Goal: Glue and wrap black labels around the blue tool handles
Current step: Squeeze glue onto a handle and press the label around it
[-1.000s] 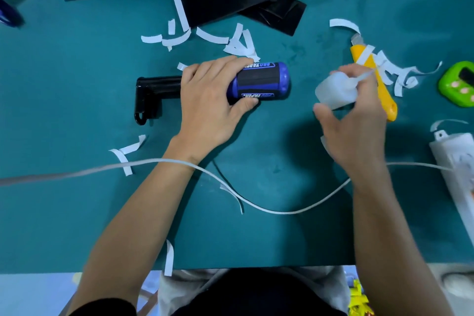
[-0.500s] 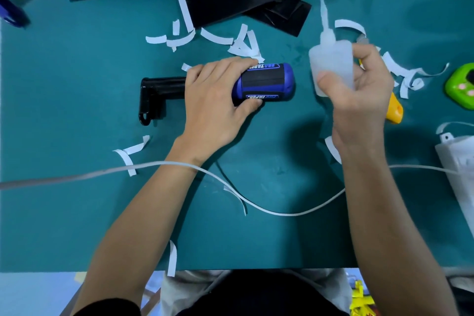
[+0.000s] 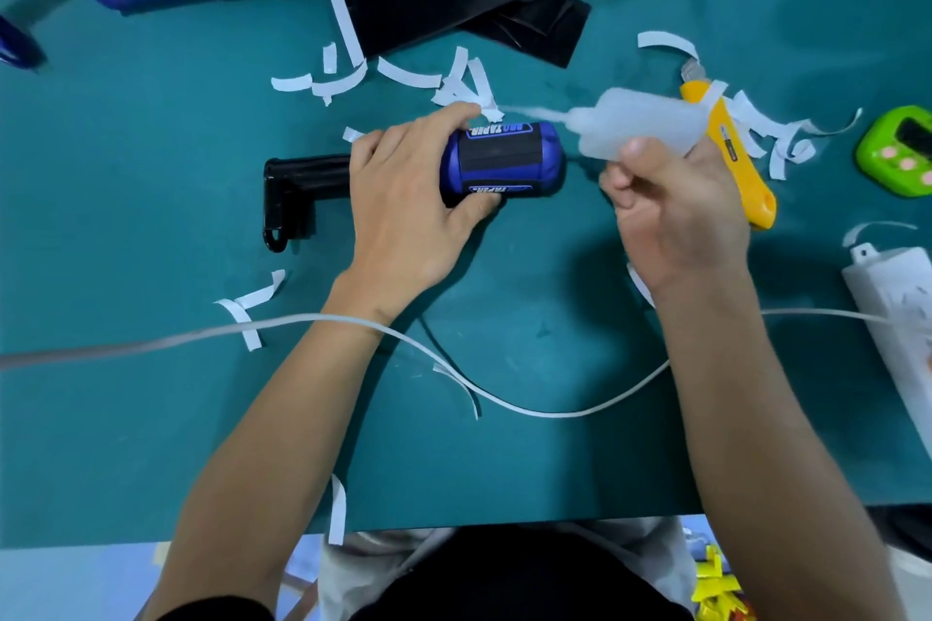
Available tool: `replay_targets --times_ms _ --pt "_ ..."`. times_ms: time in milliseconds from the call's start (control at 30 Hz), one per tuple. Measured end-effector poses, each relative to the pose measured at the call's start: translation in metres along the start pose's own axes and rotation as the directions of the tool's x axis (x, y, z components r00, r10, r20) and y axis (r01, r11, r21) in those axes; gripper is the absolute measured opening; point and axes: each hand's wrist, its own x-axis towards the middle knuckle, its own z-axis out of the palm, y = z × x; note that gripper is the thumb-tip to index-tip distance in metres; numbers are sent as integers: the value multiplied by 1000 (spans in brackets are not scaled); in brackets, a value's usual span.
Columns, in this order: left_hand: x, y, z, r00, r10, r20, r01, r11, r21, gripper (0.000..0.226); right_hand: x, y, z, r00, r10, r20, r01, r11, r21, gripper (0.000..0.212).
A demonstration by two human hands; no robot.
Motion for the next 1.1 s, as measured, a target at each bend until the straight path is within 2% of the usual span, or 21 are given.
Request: replay_targets --times_ms 133,233,300,433,533,633,700,767,833,933,1033,1100 --pt "1 -3 2 1000 -19 -11 18 999 -31 56 3 -6 -1 994 111 -10 -104 956 274 11" --pt "0 -5 2 1000 -10 -6 9 999 -46 57 2 -10 0 985 173 6 -169 950 262 15" --pt "0 -5 1 1000 -7 -4 7 998 -59 57 1 -12 2 990 140 -24 -133 973 190 20" --pt "0 -2 0 1000 -5 -10 4 998 -67 57 -1 -13 13 996 -32 -88 37 997 66 10" --pt "1 -1 -1 1000 -7 -5 7 998 -67 58 2 -14 26 993 -81 -89 94 985 147 9" --pt "1 0 -2 1000 -7 -11 6 996 -86 58 1 -9 41 983 -91 -158 121 973 196 10" --pt "0 -1 -2 1000 0 -14 -1 996 -95 58 -2 -5 49 975 -139 -171 161 979 123 5" --pt "0 -1 -2 1000 7 -14 -8 995 -97 57 -5 -2 52 957 -238 -164 236 971 -29 18" --pt "0 -1 -2 1000 8 -16 -9 995 -100 57 -7 0 51 930 -333 -153 302 933 -193 8" --pt "1 0 -2 1000 1 -20 -3 996 -94 57 -10 5 46 888 -442 -128 369 851 -373 18" --pt "0 0 -2 1000 -2 -19 0 996 -89 58 -14 9 44 856 -517 0 462 765 -448 16" --pt "0 1 -2 1000 -3 -15 2 996 -88 58 -15 12 44 852 -522 23 475 756 -451 13"
